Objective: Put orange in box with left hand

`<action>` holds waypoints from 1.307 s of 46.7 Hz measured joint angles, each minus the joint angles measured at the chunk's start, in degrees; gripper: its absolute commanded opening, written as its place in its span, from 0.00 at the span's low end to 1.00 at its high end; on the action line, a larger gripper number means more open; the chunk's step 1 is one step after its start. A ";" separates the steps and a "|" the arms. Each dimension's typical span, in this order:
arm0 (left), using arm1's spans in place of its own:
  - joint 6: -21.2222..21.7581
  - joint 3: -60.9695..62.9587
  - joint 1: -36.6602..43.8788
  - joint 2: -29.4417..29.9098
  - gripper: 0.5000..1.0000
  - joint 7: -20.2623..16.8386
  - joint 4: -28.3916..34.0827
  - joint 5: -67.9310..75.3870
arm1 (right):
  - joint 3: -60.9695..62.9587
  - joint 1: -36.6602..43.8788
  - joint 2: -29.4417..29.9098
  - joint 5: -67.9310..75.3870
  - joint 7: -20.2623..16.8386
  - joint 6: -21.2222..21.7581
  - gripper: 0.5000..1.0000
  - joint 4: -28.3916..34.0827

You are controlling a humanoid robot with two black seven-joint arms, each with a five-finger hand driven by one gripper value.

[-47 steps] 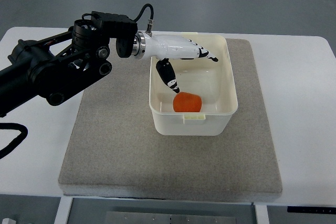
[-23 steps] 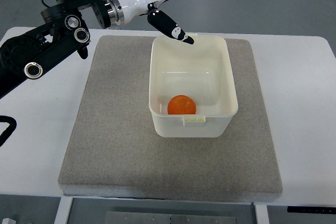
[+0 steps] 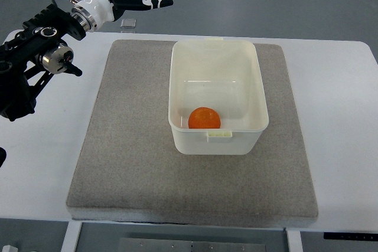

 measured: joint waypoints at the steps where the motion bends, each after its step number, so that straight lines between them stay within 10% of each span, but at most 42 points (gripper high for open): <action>1: -0.13 -0.04 0.25 0.10 0.99 0.00 0.71 -1.00 | 0.00 0.00 0.00 0.00 -0.01 0.01 0.86 0.00; 20: -12.63 -0.37 3.81 2.10 0.99 2.18 13.43 -16.31 | 0.00 0.01 0.00 0.00 0.00 -0.01 0.86 -0.01; 32: -24.65 -0.36 3.81 2.56 0.99 15.84 21.31 -35.81 | 0.00 0.01 0.00 0.00 0.00 0.02 0.86 0.01; 61: -25.14 -0.49 3.99 2.48 0.99 22.22 25.24 -45.05 | 0.00 0.00 0.00 0.00 0.01 0.02 0.86 0.01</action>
